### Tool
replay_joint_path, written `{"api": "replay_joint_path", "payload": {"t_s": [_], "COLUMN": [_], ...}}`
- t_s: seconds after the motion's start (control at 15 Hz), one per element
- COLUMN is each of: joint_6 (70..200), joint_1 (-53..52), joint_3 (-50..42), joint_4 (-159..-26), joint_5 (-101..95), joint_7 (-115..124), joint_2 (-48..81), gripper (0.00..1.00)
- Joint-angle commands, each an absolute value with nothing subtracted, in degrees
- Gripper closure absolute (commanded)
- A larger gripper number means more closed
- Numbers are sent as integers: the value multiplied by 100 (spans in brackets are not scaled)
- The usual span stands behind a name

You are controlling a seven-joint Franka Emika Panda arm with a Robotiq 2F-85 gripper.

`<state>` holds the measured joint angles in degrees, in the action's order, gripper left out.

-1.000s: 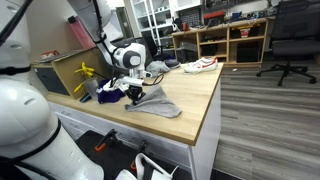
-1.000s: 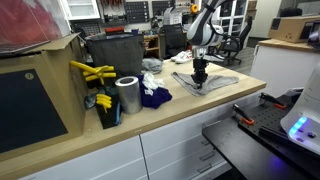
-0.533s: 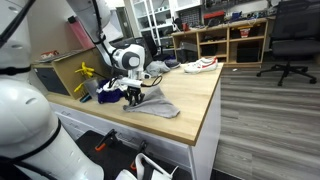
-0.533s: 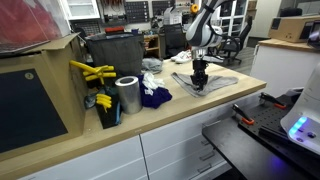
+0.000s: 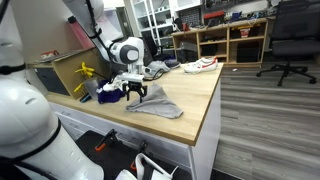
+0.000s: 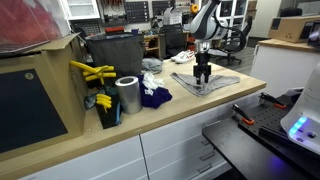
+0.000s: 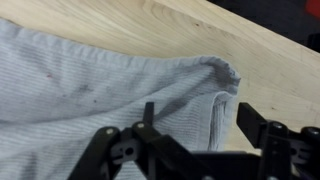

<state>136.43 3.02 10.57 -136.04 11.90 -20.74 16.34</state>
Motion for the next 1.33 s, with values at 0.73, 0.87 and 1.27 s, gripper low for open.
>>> {"api": "replay_joint_path", "payload": {"t_s": [0.73,0.87,1.27], "joint_6": [13982,14068,14502], "joint_1": [631,719,885], "joint_3": [-251,-370,-604], "joint_4": [-13932,-13919,-13768], "joint_5": [518,464,235], "joint_7": [-2033,-2000,-1836], "joint_2": [1001,1063,1440], "gripper": [49,65,100]}}
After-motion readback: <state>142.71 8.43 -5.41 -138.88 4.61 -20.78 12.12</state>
